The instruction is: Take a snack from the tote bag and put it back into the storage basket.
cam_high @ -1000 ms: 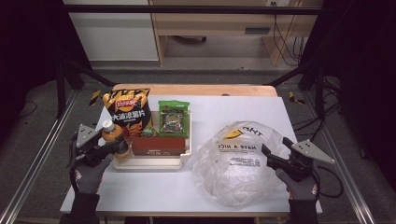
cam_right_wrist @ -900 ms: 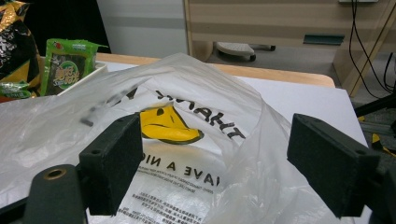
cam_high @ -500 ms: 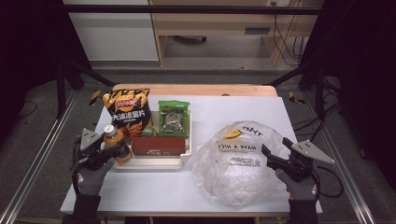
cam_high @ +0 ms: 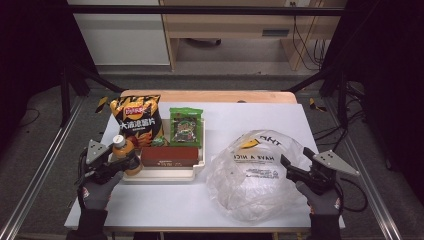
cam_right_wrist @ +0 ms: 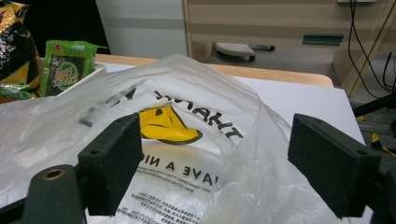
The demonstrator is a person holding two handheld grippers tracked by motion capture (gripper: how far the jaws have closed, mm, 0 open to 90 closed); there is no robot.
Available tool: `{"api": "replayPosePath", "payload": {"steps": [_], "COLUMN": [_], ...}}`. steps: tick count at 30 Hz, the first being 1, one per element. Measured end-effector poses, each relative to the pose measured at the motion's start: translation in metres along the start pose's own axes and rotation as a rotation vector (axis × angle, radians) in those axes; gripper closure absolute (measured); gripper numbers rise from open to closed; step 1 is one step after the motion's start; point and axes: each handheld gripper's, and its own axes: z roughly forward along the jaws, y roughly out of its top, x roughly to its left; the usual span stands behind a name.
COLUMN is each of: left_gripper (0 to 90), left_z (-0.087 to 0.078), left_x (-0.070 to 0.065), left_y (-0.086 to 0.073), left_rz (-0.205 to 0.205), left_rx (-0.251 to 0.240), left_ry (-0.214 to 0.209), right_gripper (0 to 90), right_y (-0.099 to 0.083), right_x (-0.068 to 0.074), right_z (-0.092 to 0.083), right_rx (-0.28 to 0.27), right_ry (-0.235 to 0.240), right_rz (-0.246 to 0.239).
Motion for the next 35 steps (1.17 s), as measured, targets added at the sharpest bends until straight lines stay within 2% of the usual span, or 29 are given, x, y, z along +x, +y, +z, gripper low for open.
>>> {"api": "replayPosePath", "payload": {"steps": [9,14,21,35], "left_gripper": [17.1,14.1,12.2,12.1], "left_z": [-0.023,-0.028,-0.032,-0.042], "left_x": [0.003,0.0,0.002,0.009], "left_y": [-0.002,-0.001,-0.003,-0.008], "left_rz": [0.008,0.028,0.028,0.017], "left_rx": [-0.036,-0.021,0.001,-0.011], "left_ry": [-0.046,-0.062,-0.087,-0.088], "right_gripper": [17.6,16.7,15.2,14.5], "right_y": [0.0,0.0,-0.001,-0.002], "right_x": [-0.002,-0.003,-0.006,-0.007], "right_z": [-0.002,-0.002,-0.004,-0.003], "right_rx": [-0.003,0.0,0.009,0.021], "right_ry": [-0.001,0.0,0.005,0.005], "right_rz": [0.009,0.013,0.014,0.011]}}
